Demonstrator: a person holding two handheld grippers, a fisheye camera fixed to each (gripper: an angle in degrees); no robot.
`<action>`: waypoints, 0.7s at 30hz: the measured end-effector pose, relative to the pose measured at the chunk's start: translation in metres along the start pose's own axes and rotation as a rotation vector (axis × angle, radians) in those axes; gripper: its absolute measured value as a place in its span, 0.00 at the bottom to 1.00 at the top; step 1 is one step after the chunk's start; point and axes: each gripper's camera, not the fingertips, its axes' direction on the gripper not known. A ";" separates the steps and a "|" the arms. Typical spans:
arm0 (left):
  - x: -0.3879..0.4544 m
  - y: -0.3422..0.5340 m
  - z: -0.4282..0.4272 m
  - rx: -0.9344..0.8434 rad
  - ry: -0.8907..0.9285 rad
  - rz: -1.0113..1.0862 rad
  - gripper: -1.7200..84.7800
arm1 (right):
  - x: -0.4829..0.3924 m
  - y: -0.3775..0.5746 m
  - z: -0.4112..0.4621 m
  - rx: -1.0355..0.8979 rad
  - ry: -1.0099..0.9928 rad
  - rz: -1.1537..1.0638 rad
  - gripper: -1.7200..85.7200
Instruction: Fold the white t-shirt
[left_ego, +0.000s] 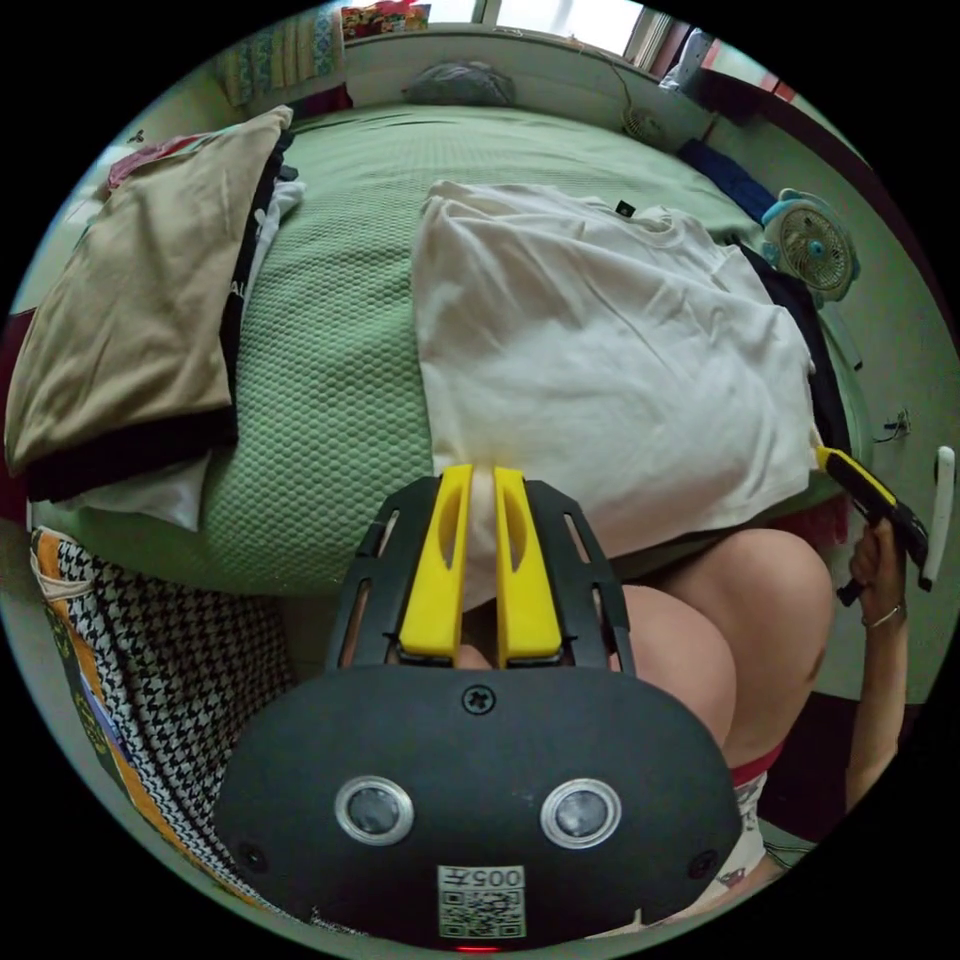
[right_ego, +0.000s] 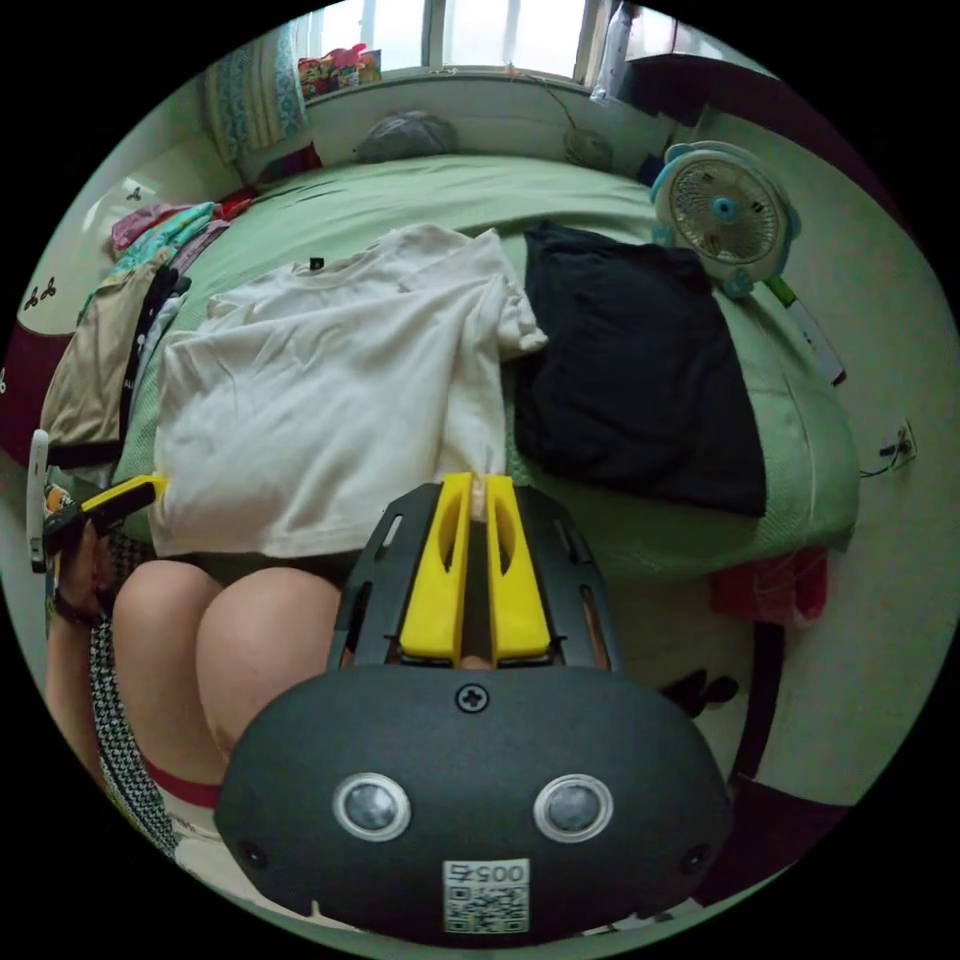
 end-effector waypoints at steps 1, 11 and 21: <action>0.000 0.000 0.000 0.000 -0.001 0.001 0.08 | 0.012 0.002 -0.004 0.013 0.016 0.017 0.02; -0.003 0.007 0.005 -0.001 0.014 -0.015 0.09 | 0.082 0.011 0.013 -0.046 -0.044 0.176 0.01; -0.016 0.046 -0.006 0.079 -0.010 0.009 0.14 | 0.086 0.014 0.029 -0.053 -0.035 0.159 0.02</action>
